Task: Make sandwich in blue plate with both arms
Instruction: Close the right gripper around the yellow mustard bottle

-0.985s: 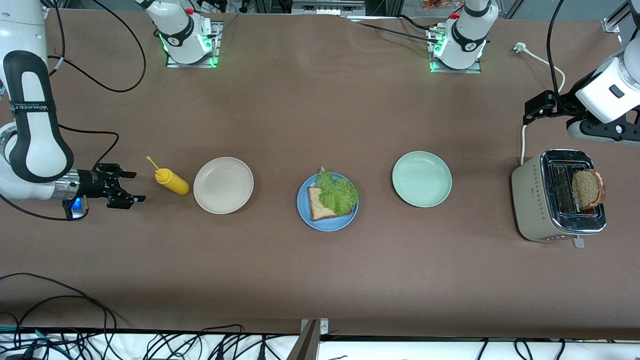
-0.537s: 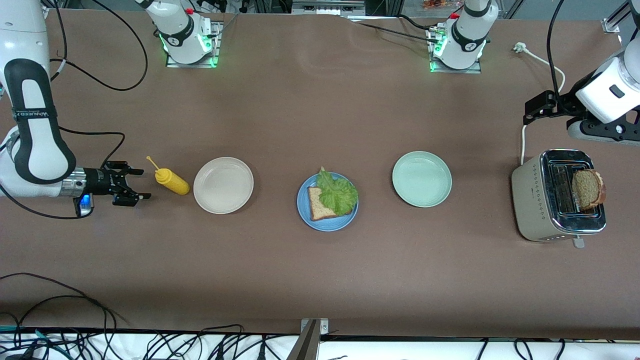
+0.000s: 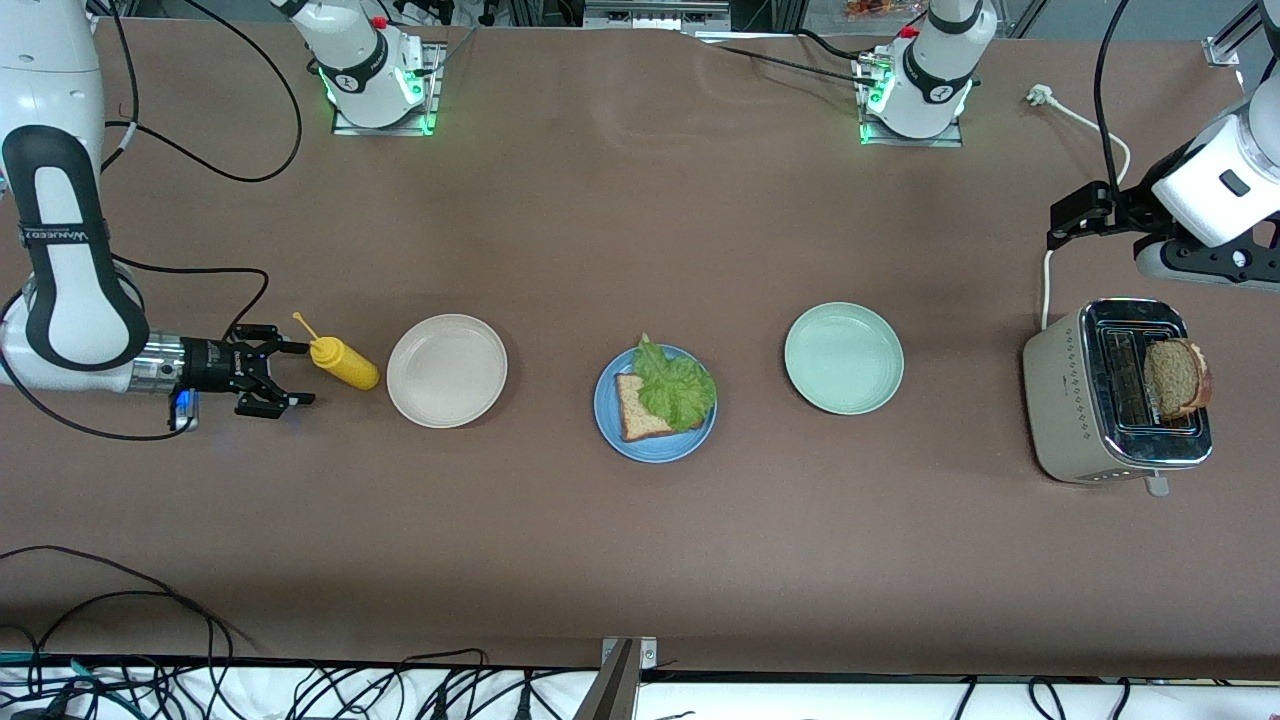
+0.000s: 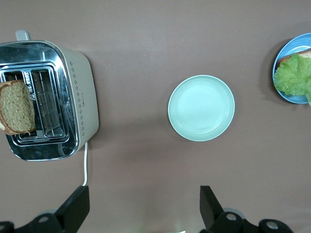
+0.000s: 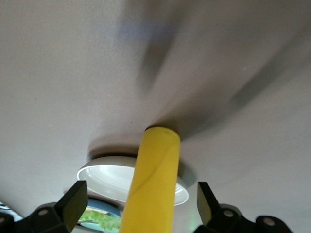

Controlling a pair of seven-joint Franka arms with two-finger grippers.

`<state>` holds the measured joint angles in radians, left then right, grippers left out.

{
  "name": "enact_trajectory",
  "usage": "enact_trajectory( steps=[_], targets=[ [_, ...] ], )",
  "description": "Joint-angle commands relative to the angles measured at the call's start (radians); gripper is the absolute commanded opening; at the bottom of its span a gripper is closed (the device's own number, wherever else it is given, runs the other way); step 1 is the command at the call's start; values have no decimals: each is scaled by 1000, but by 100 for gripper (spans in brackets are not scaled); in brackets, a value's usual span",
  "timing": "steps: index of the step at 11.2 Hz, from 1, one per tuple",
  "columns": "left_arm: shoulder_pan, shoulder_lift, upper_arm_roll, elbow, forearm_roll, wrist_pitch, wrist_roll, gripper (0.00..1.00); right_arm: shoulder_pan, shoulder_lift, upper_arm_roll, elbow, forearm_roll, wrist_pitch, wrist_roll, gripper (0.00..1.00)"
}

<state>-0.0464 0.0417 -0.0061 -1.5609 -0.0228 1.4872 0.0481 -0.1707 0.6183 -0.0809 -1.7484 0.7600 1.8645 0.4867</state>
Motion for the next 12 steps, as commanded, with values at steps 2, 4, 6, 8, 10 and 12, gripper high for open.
enact_trajectory(
  steps=[2,4,6,8,10,12],
  targets=[
    [-3,-6,3,-4,9,5,21,100,-1,15,26,-14,65,19,21,100],
    [-3,-6,3,-4,9,5,21,100,6,15,26,-25,64,15,47,100],
    [-3,-6,3,-4,9,5,21,100,14,15,44,-28,65,25,73,100],
    [-3,-6,3,-4,9,5,21,100,23,15,53,-29,70,25,92,100],
    [-3,-6,3,-4,9,5,21,100,30,15,53,-36,70,27,93,100],
    [-3,-5,3,-4,9,5,21,100,45,15,53,-36,70,30,115,100]
  ],
)
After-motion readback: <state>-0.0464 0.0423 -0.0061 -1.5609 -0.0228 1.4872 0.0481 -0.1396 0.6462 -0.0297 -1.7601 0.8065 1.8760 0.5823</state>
